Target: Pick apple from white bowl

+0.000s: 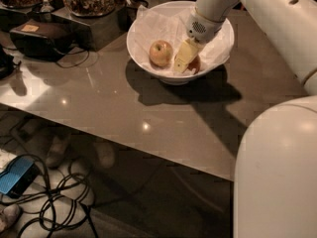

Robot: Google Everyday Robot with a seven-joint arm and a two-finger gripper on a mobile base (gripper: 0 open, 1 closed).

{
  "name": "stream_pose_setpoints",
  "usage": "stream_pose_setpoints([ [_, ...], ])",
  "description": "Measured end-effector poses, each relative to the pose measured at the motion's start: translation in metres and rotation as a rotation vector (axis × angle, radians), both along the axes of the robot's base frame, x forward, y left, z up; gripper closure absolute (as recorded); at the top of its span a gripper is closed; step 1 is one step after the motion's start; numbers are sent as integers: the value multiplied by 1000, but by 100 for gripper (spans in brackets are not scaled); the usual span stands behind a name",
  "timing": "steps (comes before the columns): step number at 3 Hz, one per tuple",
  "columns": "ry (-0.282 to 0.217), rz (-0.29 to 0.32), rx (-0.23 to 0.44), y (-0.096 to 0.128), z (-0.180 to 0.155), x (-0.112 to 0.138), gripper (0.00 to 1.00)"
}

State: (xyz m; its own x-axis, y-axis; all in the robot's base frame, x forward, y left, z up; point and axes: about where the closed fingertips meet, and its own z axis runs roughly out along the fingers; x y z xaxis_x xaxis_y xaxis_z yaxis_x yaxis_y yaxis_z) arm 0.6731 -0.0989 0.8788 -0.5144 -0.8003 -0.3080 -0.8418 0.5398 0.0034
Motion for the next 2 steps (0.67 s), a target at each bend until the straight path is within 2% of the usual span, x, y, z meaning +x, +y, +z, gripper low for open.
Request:
stream_pose_setpoints([
  [1, -31, 8, -13, -4, 6, 13, 23],
  [2, -28, 3, -13, -7, 4, 17, 23],
])
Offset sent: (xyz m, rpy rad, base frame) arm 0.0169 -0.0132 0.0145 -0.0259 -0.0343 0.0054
